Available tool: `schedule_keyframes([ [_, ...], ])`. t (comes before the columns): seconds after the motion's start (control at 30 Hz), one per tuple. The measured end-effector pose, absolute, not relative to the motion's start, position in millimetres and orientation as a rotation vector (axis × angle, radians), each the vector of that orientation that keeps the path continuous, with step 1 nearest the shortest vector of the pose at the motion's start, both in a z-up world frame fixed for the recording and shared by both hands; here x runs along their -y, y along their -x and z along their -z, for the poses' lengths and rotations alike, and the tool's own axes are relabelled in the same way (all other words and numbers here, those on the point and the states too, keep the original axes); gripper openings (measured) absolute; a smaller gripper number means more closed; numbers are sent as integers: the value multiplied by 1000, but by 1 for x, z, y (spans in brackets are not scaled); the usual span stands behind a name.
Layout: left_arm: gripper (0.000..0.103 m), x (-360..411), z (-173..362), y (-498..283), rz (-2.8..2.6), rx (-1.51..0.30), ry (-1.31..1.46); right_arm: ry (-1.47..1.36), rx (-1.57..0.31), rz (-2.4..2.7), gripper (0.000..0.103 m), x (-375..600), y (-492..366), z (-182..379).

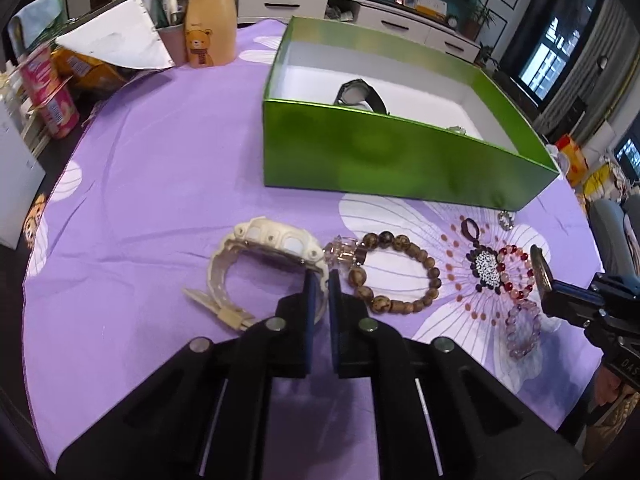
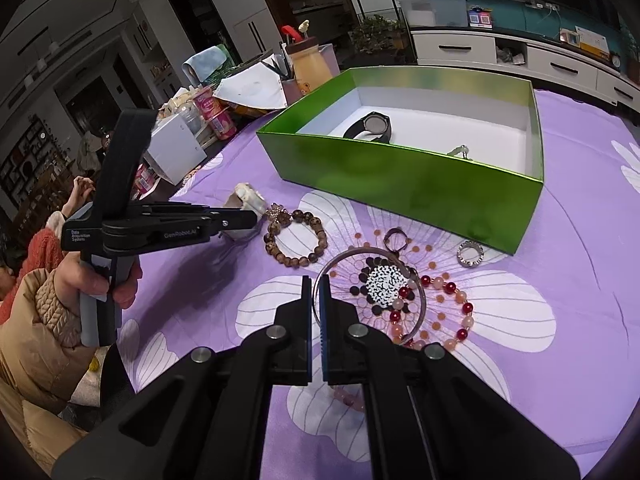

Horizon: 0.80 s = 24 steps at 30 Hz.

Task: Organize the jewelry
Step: 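Grasp the white watch with the left tool while the right tool grasps the silver bangle, then carry the white watch into the box with the left tool while the right tool releases the bangle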

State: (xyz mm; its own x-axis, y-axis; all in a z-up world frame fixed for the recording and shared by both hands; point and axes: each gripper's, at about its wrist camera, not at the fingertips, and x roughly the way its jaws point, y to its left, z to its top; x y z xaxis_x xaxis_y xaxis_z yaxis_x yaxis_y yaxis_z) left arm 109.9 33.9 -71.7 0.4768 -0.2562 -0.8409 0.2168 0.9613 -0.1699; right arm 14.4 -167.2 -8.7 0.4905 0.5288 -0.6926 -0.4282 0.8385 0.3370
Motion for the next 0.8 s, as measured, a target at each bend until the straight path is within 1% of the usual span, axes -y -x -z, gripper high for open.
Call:
schedule_keyframes([
  [0.17,6,-35,58,-96,293,-1006,51,-134,-863,-571,3,172,-12,2],
  [0.4,6,-27,26,-95,291,-927,35,-124,-812,-543,3,180,-13,-15],
  [0.8,7,21,-18,-131,345,-836,-29,-79,-697,-471,3,199,-48,-52],
])
